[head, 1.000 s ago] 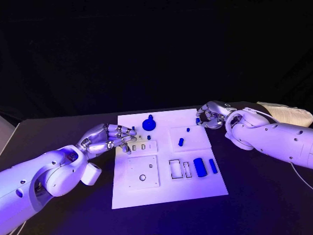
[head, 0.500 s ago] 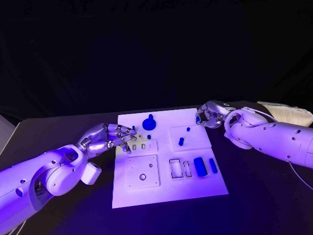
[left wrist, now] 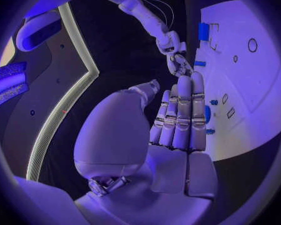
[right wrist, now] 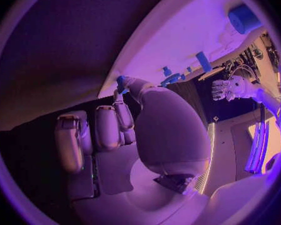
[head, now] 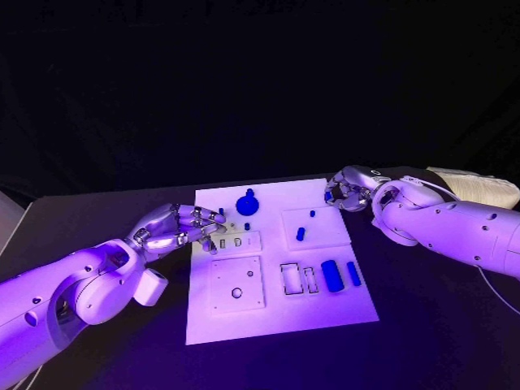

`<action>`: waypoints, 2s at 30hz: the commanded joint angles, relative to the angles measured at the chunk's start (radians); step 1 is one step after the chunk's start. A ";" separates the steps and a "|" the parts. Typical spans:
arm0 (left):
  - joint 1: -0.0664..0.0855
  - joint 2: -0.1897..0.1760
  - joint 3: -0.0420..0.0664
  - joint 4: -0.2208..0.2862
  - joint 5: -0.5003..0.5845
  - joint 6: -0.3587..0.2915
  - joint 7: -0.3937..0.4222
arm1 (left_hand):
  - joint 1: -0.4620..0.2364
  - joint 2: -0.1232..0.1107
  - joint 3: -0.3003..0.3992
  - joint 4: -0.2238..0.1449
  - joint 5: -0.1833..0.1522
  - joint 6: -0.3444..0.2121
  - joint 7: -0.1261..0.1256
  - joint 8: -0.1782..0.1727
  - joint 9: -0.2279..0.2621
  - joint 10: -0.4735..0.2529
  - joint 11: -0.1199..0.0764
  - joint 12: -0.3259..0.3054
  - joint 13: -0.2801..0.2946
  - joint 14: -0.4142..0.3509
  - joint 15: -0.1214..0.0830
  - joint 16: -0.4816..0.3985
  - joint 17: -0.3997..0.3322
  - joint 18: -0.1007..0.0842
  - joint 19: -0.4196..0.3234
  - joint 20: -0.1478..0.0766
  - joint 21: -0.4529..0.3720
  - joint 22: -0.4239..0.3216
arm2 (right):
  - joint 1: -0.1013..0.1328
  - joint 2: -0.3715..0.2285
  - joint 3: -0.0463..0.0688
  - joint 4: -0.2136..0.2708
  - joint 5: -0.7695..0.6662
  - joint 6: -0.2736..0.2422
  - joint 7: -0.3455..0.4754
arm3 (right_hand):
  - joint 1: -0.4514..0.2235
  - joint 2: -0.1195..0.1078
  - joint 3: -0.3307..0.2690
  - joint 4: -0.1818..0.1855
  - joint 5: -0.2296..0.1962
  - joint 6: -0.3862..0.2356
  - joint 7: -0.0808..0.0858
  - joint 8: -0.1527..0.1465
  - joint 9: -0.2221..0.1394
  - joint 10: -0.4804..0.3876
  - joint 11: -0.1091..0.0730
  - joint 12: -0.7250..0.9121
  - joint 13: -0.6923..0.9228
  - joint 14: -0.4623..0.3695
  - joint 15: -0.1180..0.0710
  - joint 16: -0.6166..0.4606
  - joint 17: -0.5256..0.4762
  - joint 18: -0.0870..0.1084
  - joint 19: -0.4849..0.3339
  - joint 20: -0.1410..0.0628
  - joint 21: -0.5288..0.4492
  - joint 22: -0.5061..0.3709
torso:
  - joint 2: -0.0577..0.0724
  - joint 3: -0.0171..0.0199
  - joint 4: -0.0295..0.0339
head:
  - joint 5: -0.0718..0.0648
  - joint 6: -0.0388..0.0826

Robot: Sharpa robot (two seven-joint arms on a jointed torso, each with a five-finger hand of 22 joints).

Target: Assemble the parts on the task board

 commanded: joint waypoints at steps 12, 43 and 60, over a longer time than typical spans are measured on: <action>-0.001 0.002 0.001 0.002 0.004 0.013 0.008 | -0.007 0.003 0.002 -0.002 -0.001 -0.008 -0.002 -0.004 0.003 -0.004 0.000 -0.007 -0.001 0.007 0.002 -0.006 -0.001 0.004 -0.009 0.002 0.006 0.002 | -0.001 0.000 0.000 0.014 0.029 -0.034 -0.009 | -0.014 0.020 0.012 -0.007 -0.004 0.045 -0.011 0.036 0.013 0.027 -0.009 0.018 0.020 0.002 -0.012 -0.005 -0.001 -0.007 0.105 -0.010 0.004 0.263 | -0.001 0.0009 -0.0007 | 0.004 -0.003; -0.001 0.000 0.001 -0.012 0.007 0.005 0.009 | -0.008 0.004 0.003 -0.002 -0.001 -0.008 -0.002 -0.005 0.004 -0.004 0.000 -0.008 -0.001 0.007 0.002 -0.006 0.000 0.004 -0.010 0.002 0.007 0.002 | 0.055 -0.027 0.009 0.319 -0.015 -0.059 -0.141 | -0.028 0.031 0.018 -0.017 -0.001 0.058 -0.022 0.066 0.028 0.040 -0.018 0.024 0.031 0.004 -0.022 -0.007 0.003 -0.007 0.105 -0.021 0.004 0.263 | -0.018 -0.0060 -0.0155 | 0.038 -0.011; -0.001 -0.001 0.001 -0.027 0.014 -0.003 0.013 | -0.008 0.004 0.004 -0.004 -0.001 -0.008 -0.002 -0.005 0.004 -0.004 0.000 -0.008 -0.001 0.008 0.001 -0.007 0.000 0.004 -0.010 0.002 0.007 0.002 | 0.007 0.126 -0.007 0.403 -0.100 -0.013 -0.281 | -0.029 0.034 0.022 -0.020 0.006 0.047 -0.019 0.064 0.027 0.039 -0.014 0.022 0.030 0.004 -0.019 -0.006 0.006 -0.007 0.105 -0.020 0.004 0.263 | -0.028 -0.0162 -0.0170 | 0.074 -0.032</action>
